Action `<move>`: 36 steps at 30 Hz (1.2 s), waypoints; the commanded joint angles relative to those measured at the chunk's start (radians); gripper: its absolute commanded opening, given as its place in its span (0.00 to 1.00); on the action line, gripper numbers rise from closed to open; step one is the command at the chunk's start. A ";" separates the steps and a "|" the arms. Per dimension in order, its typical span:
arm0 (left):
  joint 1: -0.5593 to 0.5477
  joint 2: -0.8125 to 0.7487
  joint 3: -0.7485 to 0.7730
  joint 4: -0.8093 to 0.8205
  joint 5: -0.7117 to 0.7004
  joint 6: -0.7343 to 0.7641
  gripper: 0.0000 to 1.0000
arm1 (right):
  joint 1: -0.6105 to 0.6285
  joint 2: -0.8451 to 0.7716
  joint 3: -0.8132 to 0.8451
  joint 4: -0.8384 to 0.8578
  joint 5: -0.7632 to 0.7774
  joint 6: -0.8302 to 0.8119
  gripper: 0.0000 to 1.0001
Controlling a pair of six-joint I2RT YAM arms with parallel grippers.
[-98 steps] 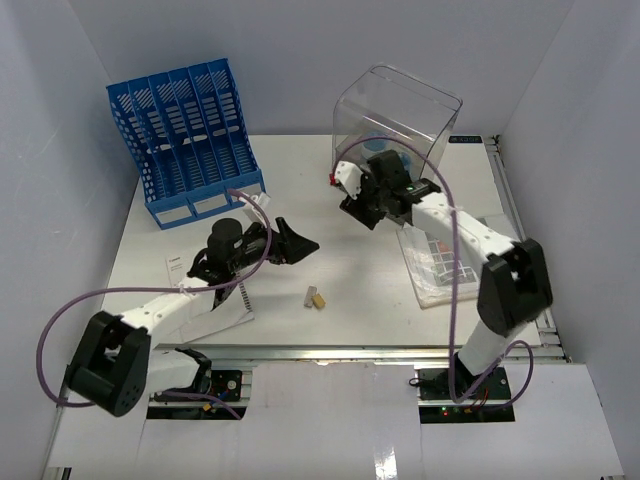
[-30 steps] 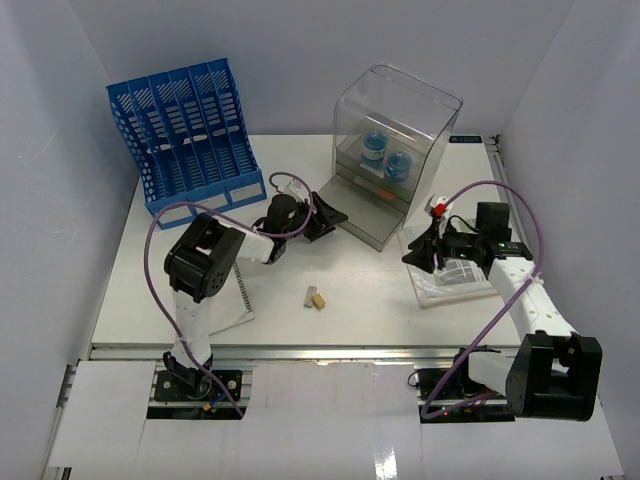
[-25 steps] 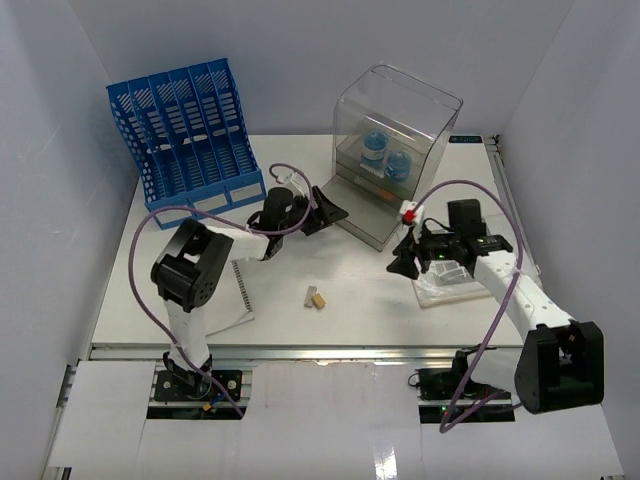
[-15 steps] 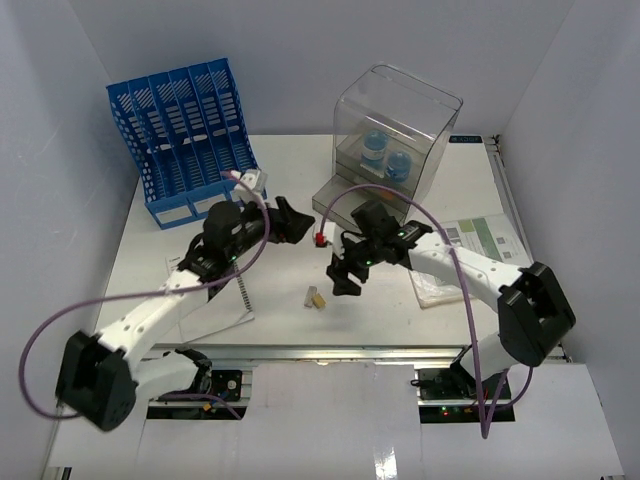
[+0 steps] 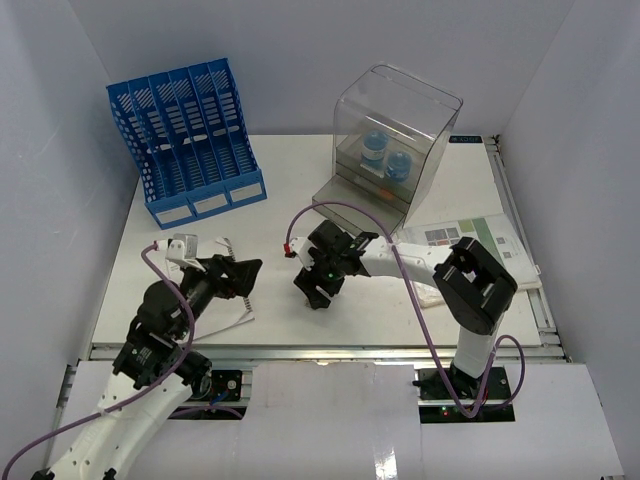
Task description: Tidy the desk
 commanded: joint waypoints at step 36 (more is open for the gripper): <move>-0.137 1.034 0.077 0.231 0.215 -0.043 0.95 | -0.434 -0.072 0.156 0.148 0.386 -0.251 0.29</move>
